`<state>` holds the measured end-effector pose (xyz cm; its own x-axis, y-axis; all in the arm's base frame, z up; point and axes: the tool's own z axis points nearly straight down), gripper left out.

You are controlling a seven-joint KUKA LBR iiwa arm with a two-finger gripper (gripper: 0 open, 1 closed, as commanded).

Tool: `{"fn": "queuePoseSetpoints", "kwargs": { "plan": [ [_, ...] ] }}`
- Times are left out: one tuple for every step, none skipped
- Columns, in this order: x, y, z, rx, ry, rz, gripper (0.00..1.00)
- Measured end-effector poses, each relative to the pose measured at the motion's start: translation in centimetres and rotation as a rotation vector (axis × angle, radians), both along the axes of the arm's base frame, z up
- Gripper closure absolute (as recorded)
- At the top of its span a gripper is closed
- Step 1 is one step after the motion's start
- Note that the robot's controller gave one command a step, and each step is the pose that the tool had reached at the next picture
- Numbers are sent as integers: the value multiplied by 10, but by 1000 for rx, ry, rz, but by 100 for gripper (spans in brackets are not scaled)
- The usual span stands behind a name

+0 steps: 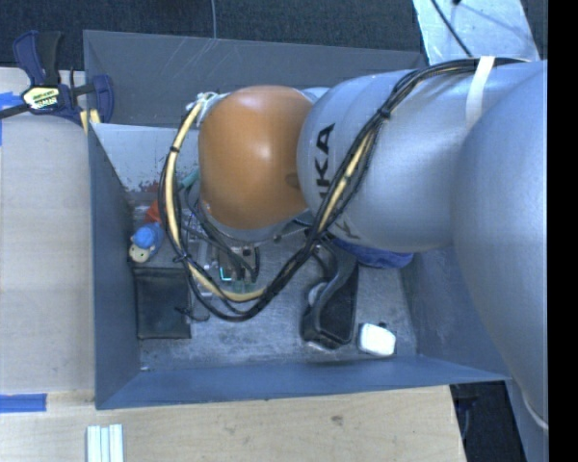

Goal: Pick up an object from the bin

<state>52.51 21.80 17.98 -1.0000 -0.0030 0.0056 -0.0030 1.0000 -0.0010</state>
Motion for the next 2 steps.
{"fn": "queuePoseSetpoints", "kwargs": {
  "plan": [
    [25, -33, -113, -2, -2, -97, 0],
    [-6, 12, -110, 2, -4, 109, 0]
  ]
}}
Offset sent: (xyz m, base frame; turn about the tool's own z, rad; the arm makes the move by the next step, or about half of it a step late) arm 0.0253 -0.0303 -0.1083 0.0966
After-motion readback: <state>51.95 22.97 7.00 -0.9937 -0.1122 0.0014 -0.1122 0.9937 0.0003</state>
